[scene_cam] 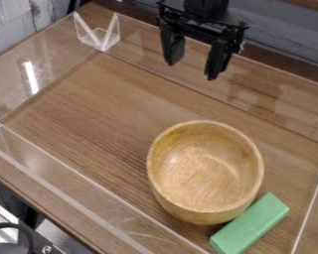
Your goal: Put the green block in the brown bowl
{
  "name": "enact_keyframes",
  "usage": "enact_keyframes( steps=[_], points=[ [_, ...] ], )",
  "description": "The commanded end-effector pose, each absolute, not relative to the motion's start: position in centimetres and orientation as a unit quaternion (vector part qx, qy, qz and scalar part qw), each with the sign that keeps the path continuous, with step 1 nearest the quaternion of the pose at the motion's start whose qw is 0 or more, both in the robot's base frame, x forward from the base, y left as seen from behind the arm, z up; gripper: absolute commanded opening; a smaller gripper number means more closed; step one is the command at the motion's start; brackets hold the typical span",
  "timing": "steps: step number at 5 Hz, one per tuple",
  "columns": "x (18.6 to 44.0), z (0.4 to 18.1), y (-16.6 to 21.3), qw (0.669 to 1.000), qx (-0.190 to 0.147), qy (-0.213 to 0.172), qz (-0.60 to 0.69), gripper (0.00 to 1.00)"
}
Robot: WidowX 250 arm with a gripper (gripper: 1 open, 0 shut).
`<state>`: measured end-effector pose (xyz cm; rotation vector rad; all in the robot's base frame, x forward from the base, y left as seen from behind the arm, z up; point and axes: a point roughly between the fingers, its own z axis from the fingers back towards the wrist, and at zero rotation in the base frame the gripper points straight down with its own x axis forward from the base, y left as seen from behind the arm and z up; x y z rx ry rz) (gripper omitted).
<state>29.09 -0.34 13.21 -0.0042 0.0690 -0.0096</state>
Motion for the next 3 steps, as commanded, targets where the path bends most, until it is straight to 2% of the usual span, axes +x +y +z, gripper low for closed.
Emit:
enact_keyframes(
  steps=[1,2,3],
  points=[
    [27.4,12.4,-2.7,0.998,-0.002,0.043,-0.049,1.00],
    [24.2,11.2,-6.6,0.993,0.000,0.051,-0.111,1.00],
    [21.5,10.5,-11.7,0.983,0.006,0.032,-0.181,1.00]
  ],
)
